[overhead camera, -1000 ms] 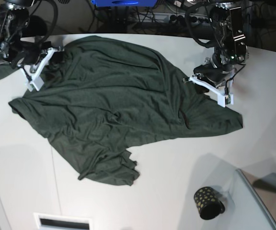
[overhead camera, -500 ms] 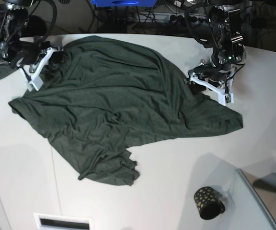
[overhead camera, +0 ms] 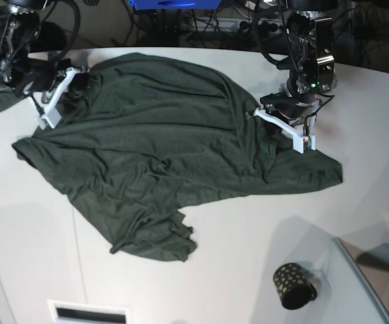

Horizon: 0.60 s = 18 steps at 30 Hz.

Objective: Layout the t-shirt on the table in an organized manner, then fold the t-shirt properly
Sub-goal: 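Pull the grasped shirt side outward with the left gripper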

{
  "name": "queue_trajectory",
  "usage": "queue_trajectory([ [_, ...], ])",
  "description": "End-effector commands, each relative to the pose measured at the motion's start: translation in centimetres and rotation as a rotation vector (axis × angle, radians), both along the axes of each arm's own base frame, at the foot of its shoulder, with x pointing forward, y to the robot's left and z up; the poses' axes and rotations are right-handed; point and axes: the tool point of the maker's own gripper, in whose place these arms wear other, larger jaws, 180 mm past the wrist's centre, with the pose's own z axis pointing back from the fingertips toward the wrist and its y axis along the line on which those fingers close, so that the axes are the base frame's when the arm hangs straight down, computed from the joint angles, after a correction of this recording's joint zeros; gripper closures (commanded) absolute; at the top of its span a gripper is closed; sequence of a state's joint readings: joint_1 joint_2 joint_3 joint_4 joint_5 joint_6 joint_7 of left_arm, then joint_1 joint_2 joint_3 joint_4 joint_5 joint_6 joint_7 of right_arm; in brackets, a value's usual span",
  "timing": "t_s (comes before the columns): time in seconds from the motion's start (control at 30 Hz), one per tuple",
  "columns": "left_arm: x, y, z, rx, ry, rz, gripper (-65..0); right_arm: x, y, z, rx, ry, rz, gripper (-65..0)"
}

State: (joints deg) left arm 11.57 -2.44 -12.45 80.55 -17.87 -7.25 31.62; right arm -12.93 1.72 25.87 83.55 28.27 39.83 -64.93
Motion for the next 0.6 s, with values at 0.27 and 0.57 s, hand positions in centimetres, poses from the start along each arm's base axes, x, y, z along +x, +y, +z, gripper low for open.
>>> queue_trajectory([
  [0.27,-0.4,-0.2,4.6,0.045,-0.105,-0.036,0.0,1.2,-0.2,0.7,0.006,-0.056,-0.014,-0.2],
  [0.57,-2.1,0.9,6.9,0.079,-0.055,0.046,0.0,1.3,-0.2,0.7,0.005,-0.055,-0.013,-0.2],
])
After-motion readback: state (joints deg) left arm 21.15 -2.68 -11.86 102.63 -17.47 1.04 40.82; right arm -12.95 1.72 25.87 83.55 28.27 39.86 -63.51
